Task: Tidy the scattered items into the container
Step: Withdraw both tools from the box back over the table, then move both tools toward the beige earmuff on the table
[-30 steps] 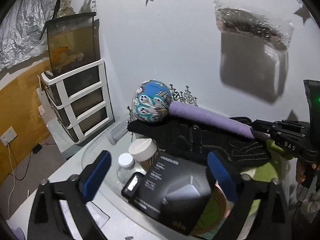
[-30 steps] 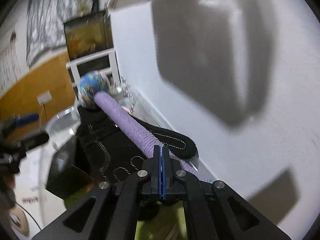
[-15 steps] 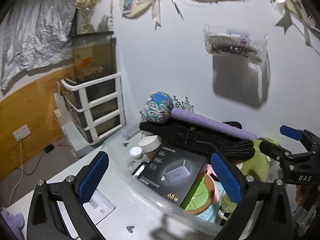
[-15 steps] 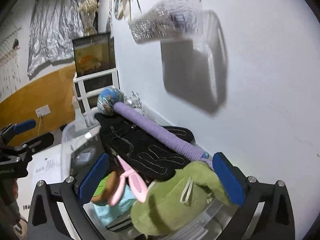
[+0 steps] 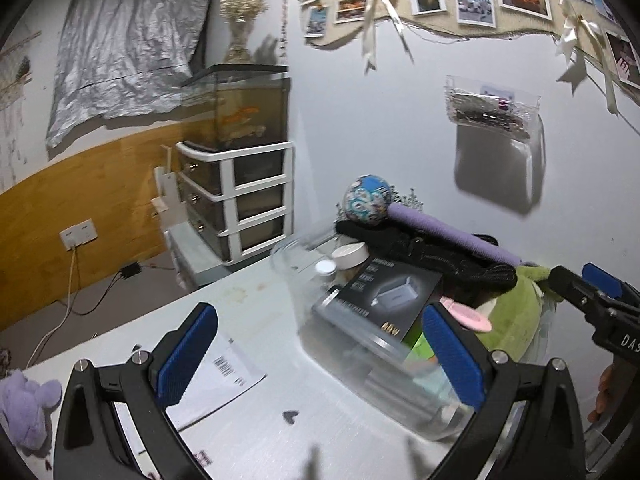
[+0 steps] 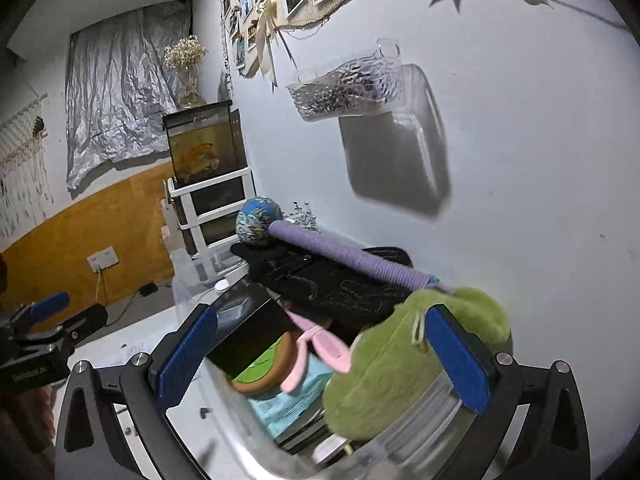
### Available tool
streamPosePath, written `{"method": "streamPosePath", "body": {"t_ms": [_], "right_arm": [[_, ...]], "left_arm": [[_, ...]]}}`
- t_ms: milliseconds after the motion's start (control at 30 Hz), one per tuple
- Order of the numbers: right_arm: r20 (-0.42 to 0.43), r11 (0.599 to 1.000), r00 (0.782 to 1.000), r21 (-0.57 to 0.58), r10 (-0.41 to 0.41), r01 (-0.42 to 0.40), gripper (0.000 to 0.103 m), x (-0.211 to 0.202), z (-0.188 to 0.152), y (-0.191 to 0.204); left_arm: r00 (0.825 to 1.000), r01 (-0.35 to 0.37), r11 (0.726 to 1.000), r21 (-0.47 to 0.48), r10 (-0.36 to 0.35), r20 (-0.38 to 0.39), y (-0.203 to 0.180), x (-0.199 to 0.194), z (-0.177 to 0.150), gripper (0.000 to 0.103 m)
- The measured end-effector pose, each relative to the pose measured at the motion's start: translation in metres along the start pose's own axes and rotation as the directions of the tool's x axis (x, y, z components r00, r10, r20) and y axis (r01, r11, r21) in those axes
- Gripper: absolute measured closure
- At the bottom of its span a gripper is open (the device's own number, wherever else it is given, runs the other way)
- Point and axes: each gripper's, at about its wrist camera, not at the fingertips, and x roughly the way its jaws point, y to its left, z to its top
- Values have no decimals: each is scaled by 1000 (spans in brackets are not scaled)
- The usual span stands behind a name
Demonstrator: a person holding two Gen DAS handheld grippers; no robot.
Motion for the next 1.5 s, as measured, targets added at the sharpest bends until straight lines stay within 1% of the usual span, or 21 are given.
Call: {"method": "streamPosePath", "body": {"t_ms": [167,300,467,600,733,900,1033,1100,1233,1333,1400,1500], "right_arm": [[58,1000,998,12,-16,16,0,-16,-14,14],[31,1000,999,0,-20,20,0,-30,-16,27],[20,1000,999,10,-26,26,0,-43,-24,37],[-17,999,999,30,-27,27,0,-48,-33,43],[-54,999,998,43,-15,18,0,-55,-43,51],[-105,998,994,54,23,-18,0,-64,-57,67],[-100,999,995,46,24,-19,0,-77,-69,81],[-82,998,996,52,42,-37,0,-86,-74,90],[-47,997,997,56,61,-59,0,-103,-83,105],[-38,999,999,41,30,-28,0,-113,-88,117],[-22,996,997,54,67,-66,0,-121,-90,120],[3,995,996,52,90,-90,0,-129,-92,128]], "left_arm": [[1000,-27,999,-21,26,-10,15,-17,-18,0],[999,-37,999,-25,36,-18,25,-28,-31,0],[999,-42,999,-27,42,-19,33,-41,-42,0],[999,-44,999,-29,44,-6,37,-52,-49,0],[999,-49,998,-37,49,7,42,-64,-55,0],[998,-57,997,-51,57,-9,49,-73,-62,0],[997,-70,995,-70,70,-15,55,-81,-71,0],[997,-78,993,-85,77,-12,58,-86,-75,0],[992,-119,984,-134,122,13,65,-102,-87,0],[986,-158,974,-162,165,28,69,-115,-97,0],[980,-191,964,-185,198,21,73,-122,-105,0],[968,-242,945,-220,250,11,82,-134,-117,0]]}}
